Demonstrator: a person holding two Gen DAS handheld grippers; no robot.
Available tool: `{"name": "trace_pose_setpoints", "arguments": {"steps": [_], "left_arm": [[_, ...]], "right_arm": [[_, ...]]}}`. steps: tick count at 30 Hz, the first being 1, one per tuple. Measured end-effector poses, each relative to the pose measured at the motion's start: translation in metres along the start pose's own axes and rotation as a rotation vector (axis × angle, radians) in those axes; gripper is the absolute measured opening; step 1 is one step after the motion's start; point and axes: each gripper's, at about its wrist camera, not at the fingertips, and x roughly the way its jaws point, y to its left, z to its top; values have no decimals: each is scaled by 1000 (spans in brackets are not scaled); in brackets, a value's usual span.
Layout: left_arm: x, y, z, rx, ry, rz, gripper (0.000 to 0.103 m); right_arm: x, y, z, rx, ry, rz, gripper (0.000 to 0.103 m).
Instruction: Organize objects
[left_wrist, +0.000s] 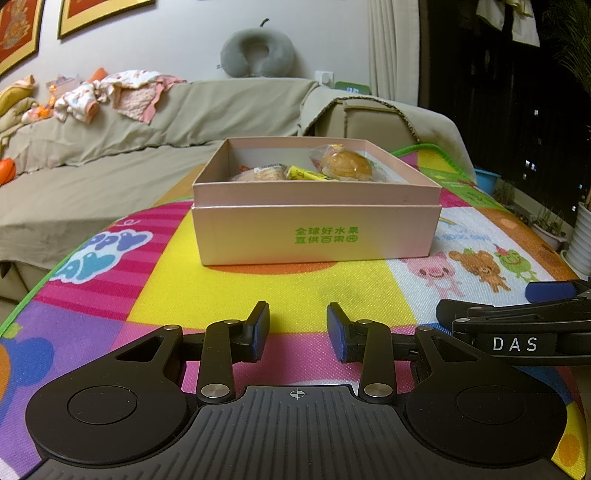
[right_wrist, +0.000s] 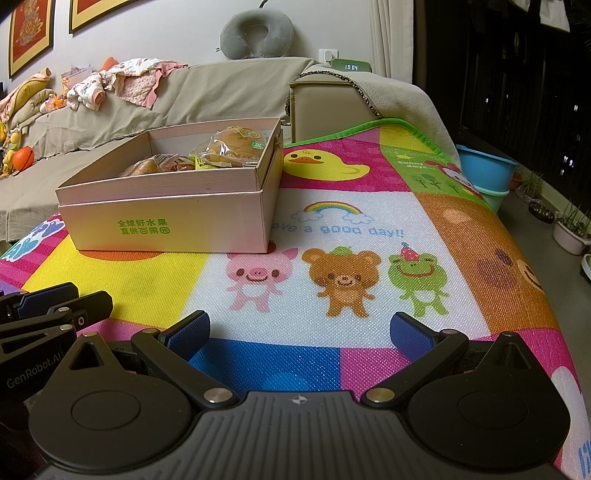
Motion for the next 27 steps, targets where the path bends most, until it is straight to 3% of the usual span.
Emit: {"name": "trace_pose_setpoints", "arguments": {"steps": [27], "left_arm": [[1, 2, 1, 2, 8, -6, 37]], "right_arm": [[0, 0, 0, 0, 0, 0, 103]]}}
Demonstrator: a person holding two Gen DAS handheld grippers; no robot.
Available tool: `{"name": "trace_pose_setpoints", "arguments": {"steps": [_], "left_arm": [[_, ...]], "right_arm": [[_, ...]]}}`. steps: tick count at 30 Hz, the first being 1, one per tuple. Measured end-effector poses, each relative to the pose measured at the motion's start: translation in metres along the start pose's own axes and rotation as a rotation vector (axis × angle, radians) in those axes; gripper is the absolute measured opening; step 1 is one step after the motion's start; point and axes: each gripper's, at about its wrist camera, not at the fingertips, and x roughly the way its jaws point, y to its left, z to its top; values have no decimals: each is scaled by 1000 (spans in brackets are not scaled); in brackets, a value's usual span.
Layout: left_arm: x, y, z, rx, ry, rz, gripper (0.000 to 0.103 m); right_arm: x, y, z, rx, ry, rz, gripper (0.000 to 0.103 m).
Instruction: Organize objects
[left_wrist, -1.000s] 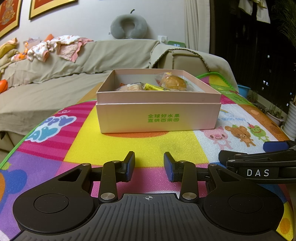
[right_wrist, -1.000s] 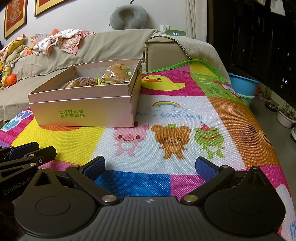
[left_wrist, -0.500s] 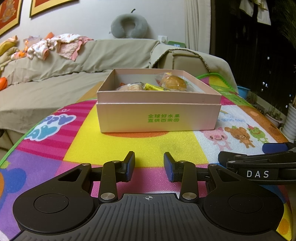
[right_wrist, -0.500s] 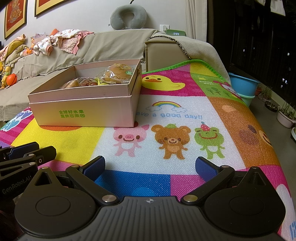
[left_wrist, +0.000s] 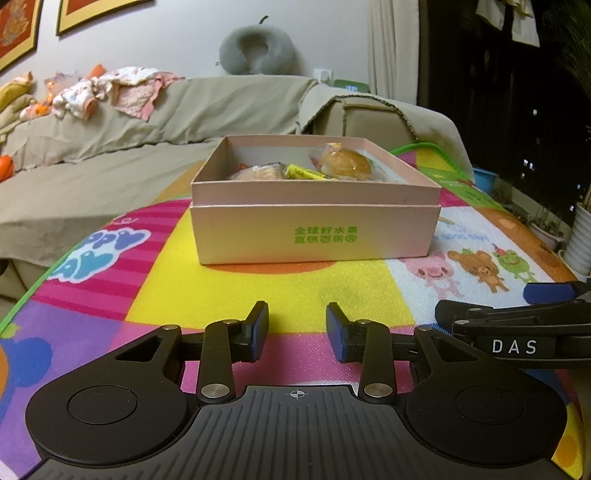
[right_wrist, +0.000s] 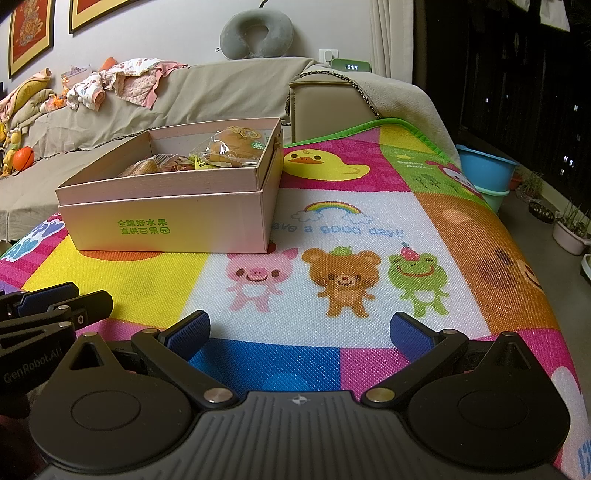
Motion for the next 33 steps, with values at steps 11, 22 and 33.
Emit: {"name": "trace_pose_setpoints", "arguments": {"steps": [11, 22, 33], "left_arm": [[-1, -5, 0, 31, 2, 7, 37], [-2, -8, 0, 25, 6, 20, 38], [-2, -8, 1, 22, 6, 20, 37]], "right_arm": [[0, 0, 0, 0, 0, 0, 103], [0, 0, 0, 0, 0, 0, 103], [1, 0, 0, 0, 0, 0, 103]]}}
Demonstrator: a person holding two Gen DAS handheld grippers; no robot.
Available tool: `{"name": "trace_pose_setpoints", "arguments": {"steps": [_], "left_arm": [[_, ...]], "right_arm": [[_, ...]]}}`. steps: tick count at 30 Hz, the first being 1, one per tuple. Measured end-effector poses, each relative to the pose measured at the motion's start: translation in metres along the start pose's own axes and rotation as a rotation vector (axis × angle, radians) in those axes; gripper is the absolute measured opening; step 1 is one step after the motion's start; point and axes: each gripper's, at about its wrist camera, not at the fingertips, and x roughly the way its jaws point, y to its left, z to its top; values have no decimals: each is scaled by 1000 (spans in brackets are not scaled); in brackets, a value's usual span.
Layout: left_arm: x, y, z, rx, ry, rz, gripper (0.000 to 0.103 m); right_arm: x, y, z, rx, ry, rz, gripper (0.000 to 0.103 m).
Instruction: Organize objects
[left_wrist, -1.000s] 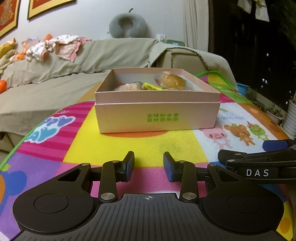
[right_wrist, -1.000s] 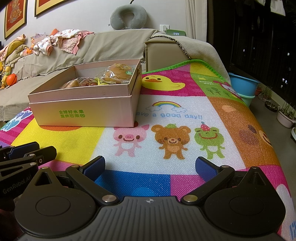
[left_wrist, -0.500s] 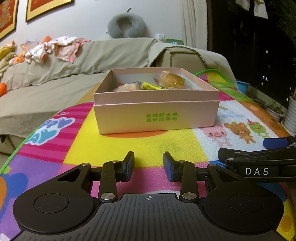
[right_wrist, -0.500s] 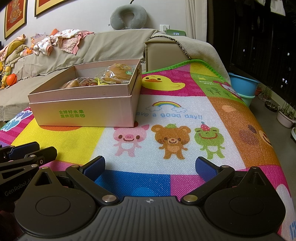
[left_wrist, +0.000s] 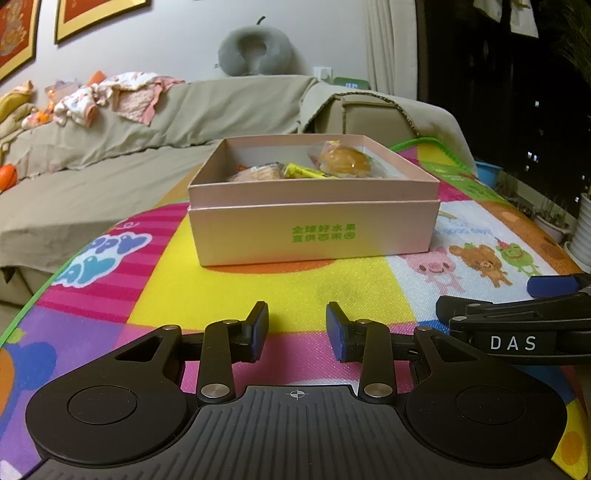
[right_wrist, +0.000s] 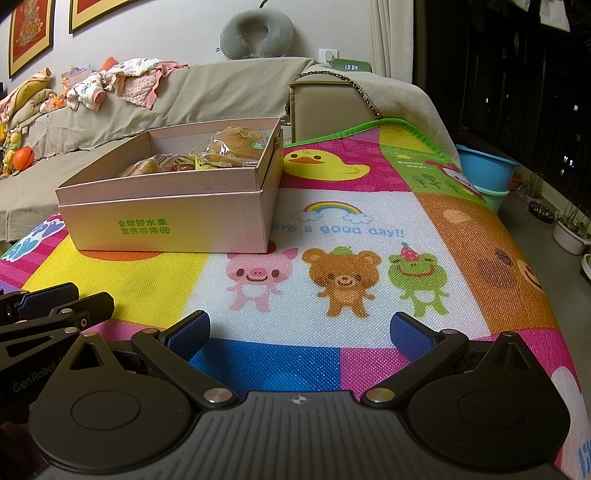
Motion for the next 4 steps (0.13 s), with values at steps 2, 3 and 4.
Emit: {"name": "trace_pose_setpoints", "arguments": {"steps": [2, 3, 4], "left_arm": [[1, 2, 0, -5, 0, -4, 37], [1, 2, 1, -6, 0, -5, 37], [1, 3, 1, -7, 1, -6, 38]], "right_arm": [[0, 0, 0, 0, 0, 0, 103], [0, 0, 0, 0, 0, 0, 103], [0, 0, 0, 0, 0, 0, 103]]}}
